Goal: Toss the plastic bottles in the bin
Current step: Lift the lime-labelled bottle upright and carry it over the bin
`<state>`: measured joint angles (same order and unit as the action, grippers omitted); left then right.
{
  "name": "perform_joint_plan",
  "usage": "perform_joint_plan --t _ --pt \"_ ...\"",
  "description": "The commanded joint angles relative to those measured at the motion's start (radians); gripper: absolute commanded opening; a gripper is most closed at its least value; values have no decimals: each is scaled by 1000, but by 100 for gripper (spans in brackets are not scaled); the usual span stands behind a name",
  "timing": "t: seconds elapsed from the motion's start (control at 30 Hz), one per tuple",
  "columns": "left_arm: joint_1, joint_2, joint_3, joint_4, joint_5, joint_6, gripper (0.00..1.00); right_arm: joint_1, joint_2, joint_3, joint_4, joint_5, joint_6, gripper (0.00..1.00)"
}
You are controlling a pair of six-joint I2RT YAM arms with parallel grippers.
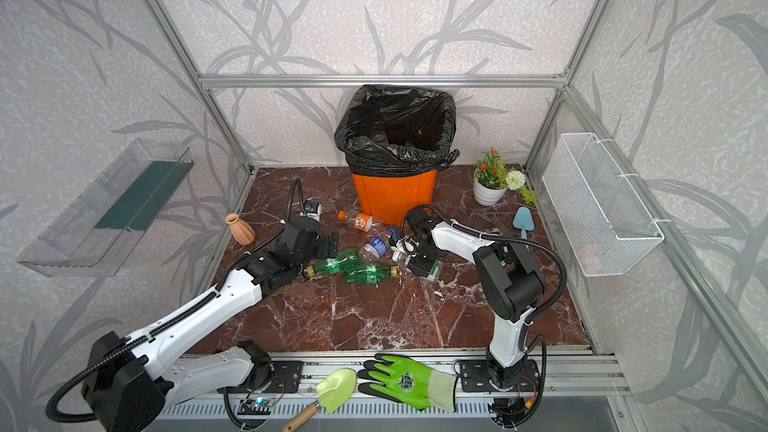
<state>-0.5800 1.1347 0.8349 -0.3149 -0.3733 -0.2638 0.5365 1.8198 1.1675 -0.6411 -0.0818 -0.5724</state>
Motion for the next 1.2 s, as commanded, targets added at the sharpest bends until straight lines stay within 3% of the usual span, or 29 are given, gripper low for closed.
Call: perform_joint_plan --t 0.0,0.23,0.37,0.43,0.6,0.7,0.77,0.97,1.07,1.17 --pt "2 -10 1 -7 -12 -20 99 -3 -100 -40 56 46 43 53" --pt "4 -1 8 6 -14 -30 99 -21 -388 -192 240 91 235 48" --pt "5 2 3 28 -14 -52 99 -24 -629 -277 364 116 354 48" --pt "5 7 3 38 -14 -66 99 -24 -781 -347 484 139 407 47" --pt "17 24 16 48 -8 -101 99 -24 -1180 -651 1098 208 470 47" --pt "22 27 18 54 -2 -121 99 -24 -1285 -626 1138 241 487 46" --pt "23 27 18 59 5 -130 99 -24 -1313 -589 1168 258 481 45" --pt "25 9 18 52 15 -155 99 -24 -1251 -507 1528 327 468 46" --pt "24 -3 13 51 32 -155 99 -26 -1109 -385 1543 309 464 50" --pt "23 -16 12 36 30 -151 99 -52 -883 -203 1472 191 544 53"
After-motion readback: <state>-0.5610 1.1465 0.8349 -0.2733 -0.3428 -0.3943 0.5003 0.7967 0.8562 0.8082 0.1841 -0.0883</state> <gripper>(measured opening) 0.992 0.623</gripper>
